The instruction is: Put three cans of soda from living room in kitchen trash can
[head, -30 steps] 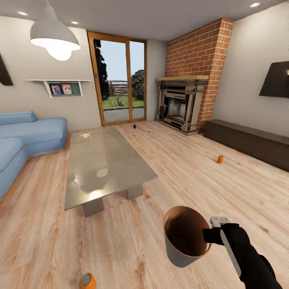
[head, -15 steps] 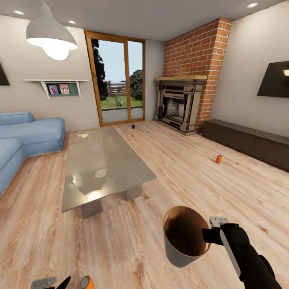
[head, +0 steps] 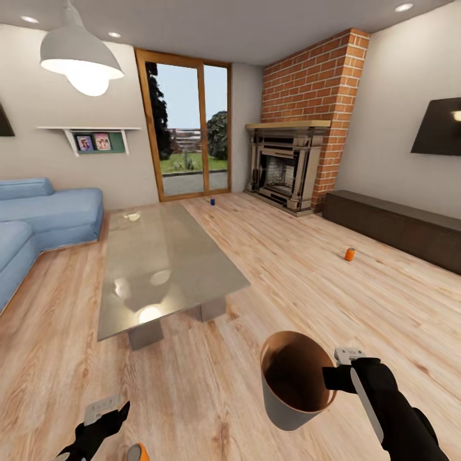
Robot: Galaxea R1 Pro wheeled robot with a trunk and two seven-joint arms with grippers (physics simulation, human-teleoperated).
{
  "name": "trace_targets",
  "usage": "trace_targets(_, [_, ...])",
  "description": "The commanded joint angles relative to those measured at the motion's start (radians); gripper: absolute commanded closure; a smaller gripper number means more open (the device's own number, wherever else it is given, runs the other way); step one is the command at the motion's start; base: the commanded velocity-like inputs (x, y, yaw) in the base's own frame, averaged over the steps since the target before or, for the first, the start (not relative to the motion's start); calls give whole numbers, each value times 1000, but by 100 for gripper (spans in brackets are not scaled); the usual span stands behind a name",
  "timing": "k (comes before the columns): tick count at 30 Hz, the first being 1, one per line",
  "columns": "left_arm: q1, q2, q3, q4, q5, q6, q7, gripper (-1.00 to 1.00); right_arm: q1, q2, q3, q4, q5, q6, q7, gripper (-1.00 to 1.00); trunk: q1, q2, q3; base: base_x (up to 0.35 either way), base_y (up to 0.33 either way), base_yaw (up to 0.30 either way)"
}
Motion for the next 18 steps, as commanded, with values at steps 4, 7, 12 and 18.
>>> trace_targets(4, [-1, 0, 0, 1, -1, -2, 0, -100, 0, 0, 0, 0, -17, 0, 4, 100, 0, 0, 0, 142, 0, 0])
trace_targets(7, [-1, 0, 0, 1, -1, -3, 1, -100, 0, 0, 0, 0, -17, 0, 4, 100, 0, 0, 0, 36, 0, 0])
trace_targets(12, [-1, 1, 1, 2, -1, -3, 1, -100, 0, 0, 0, 0, -17, 1, 4, 100, 0, 0, 0, 10, 0, 0])
trace_targets(18, [-1, 1, 2, 3, -1, -5, 1, -100, 0, 0, 0, 0, -17, 1, 4, 100, 0, 0, 0, 1, 0, 0])
